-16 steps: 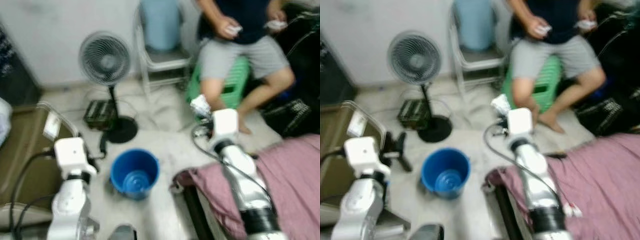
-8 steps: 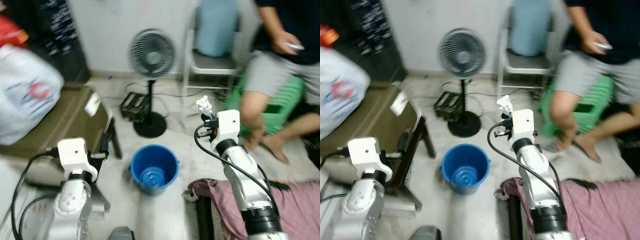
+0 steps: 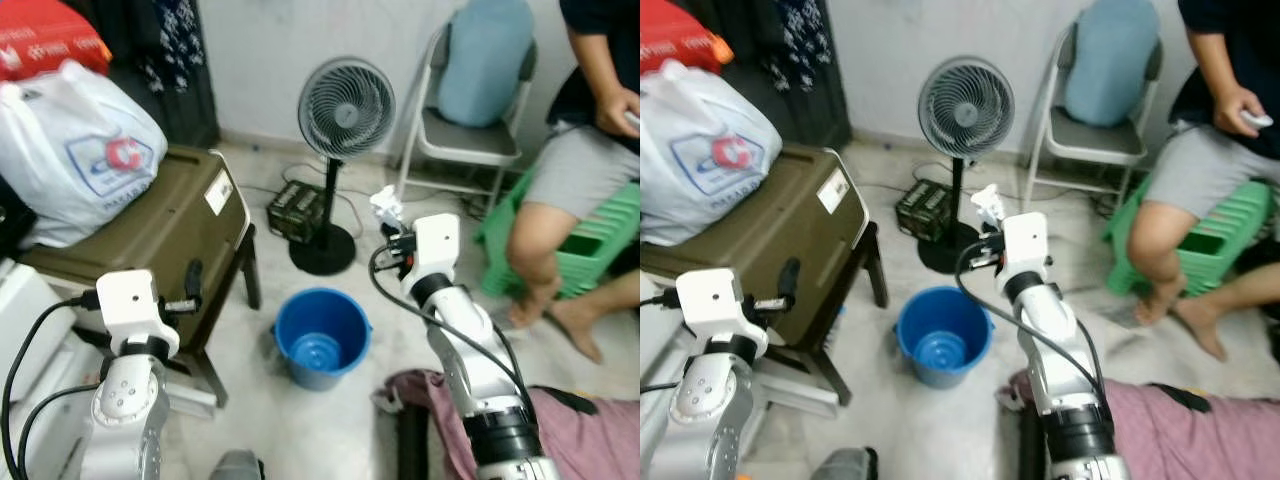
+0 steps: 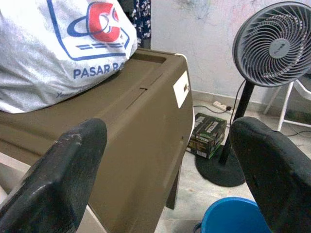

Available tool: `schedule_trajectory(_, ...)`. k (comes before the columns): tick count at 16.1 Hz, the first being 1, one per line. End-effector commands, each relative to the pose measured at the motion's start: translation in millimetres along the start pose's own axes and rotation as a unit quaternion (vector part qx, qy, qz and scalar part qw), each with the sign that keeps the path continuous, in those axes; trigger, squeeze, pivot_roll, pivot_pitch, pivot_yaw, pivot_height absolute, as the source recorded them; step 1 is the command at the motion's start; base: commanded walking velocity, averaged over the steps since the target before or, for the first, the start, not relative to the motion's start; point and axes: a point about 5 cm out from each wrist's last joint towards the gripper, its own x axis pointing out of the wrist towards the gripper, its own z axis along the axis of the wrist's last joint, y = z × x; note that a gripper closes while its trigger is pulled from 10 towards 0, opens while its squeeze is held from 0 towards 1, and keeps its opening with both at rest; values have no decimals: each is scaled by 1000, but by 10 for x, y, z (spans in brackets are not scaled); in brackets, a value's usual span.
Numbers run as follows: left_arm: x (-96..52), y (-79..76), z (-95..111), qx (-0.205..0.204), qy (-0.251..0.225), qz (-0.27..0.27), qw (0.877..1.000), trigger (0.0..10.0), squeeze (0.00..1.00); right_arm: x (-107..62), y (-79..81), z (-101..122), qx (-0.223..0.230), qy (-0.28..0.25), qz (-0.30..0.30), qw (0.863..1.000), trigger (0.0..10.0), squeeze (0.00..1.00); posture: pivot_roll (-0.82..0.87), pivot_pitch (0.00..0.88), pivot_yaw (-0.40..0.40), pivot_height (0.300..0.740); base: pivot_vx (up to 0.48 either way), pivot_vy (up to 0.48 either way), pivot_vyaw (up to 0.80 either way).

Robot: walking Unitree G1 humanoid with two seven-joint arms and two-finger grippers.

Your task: Clean up the room

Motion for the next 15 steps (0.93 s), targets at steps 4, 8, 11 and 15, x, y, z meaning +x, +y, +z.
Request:
schedule_trajectory(4,7,-95,47,-17,-10,-32,999,10000,0,-18,-97,-3,-3,3,-15,1000,10000,0,-21,0,-69,740,0,0,0)
schedule_trajectory(8,6,-104,53,-21,-13,-38,999,10000,0,-18,-93,-1,-6,3,-15,1000,10000,0,-22,0,-68,740,0,0,0)
schedule_trajectory(11,6,-105,55,-21,-13,-39,999,10000,0,-17,-90,2,-6,2,-14,1000,10000,0,-22,0,-68,740,0,0,477)
schedule_trajectory(15,9,-107,58,-22,-14,-39,999,10000,0,-13,-85,3,-6,2,-13,1000,10000,0,-21,0,-68,740,120,0,114)
